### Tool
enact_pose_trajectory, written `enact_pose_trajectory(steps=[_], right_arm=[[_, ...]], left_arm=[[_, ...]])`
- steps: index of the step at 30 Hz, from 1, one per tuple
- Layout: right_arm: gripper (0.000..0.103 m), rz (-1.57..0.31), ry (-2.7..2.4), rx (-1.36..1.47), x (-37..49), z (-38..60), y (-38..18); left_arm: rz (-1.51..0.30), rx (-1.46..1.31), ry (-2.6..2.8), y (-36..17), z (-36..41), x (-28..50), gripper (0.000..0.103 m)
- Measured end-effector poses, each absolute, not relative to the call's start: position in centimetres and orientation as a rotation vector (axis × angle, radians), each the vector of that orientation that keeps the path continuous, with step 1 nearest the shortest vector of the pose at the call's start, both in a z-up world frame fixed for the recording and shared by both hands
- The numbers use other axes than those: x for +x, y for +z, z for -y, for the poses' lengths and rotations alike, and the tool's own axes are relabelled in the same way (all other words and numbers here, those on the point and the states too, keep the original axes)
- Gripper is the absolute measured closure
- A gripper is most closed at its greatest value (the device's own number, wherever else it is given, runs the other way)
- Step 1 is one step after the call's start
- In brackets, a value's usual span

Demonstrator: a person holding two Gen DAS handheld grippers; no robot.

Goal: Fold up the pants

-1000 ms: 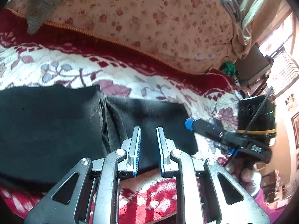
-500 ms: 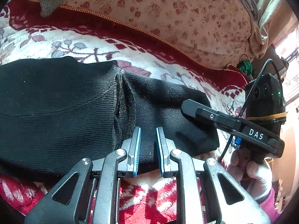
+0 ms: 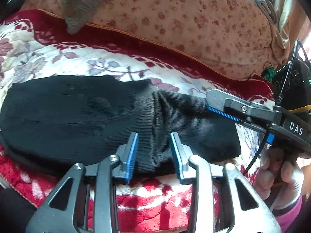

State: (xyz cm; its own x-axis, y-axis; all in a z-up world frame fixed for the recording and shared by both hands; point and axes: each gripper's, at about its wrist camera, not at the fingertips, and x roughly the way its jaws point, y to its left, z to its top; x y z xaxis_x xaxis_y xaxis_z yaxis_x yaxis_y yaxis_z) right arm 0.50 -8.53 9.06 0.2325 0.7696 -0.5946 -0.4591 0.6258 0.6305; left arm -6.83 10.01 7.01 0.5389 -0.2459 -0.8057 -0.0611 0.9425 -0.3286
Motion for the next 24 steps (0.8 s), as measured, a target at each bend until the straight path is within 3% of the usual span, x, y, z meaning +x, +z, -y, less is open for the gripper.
enact_pose_trajectory(steps=[14, 18, 24], right_arm=[[0.057, -1.048, 0.955, 0.304, -0.2, 3.9, 9.6], [0.055, -1.061, 1.005, 0.261, -0.2, 1.3, 9.6], [0.052, -1.108, 1.097, 0.150, 0.1, -5.2, 9.0]], left_arm=[[-0.990, -0.397, 0.031, 7.1, -14.8, -9.6, 0.070], [-0.980, -0.464, 0.114, 6.8, -17.7, -11.4, 0.062], [-0.946, -0.566, 0.256, 6.3, -22.4, -14.1, 0.062]])
